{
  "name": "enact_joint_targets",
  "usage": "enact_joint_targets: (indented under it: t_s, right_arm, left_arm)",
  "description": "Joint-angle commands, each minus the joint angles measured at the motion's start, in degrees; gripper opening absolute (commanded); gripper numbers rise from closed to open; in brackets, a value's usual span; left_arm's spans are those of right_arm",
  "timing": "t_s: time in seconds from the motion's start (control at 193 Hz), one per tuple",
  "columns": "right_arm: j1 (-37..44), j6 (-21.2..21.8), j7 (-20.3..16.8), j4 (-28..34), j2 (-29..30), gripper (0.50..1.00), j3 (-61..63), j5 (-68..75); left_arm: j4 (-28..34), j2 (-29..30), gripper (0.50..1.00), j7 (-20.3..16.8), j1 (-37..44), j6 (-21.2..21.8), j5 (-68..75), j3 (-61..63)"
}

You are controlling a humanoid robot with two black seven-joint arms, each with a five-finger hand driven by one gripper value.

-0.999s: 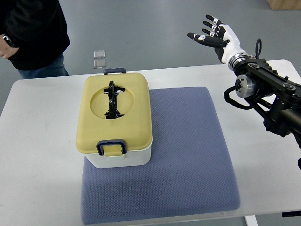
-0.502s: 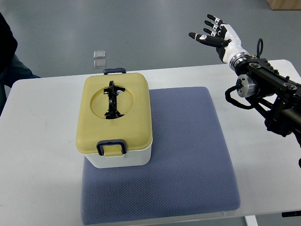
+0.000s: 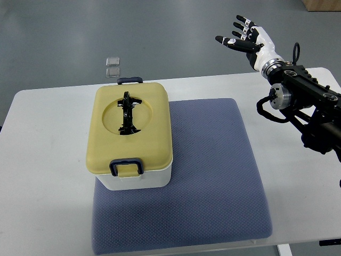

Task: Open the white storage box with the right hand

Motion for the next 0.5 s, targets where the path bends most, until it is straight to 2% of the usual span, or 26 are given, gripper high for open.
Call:
enact_joint_targets:
  t_s: [0.0,0.497]
  right_arm:
    - [0.01,0.02,0.00,0.00,-0.13,0.928,0.00,0.00]
    - [0.10,0.02,0.09,0.00,-0.57,0.928,0.00,0.00]
  left_arm:
    - [0.01,0.00,1.000,0.00,0.00,0.00,-0.02,0.00]
    - [0.01,0.00,1.000,0.00,0.00,0.00,-0.02,0.00]
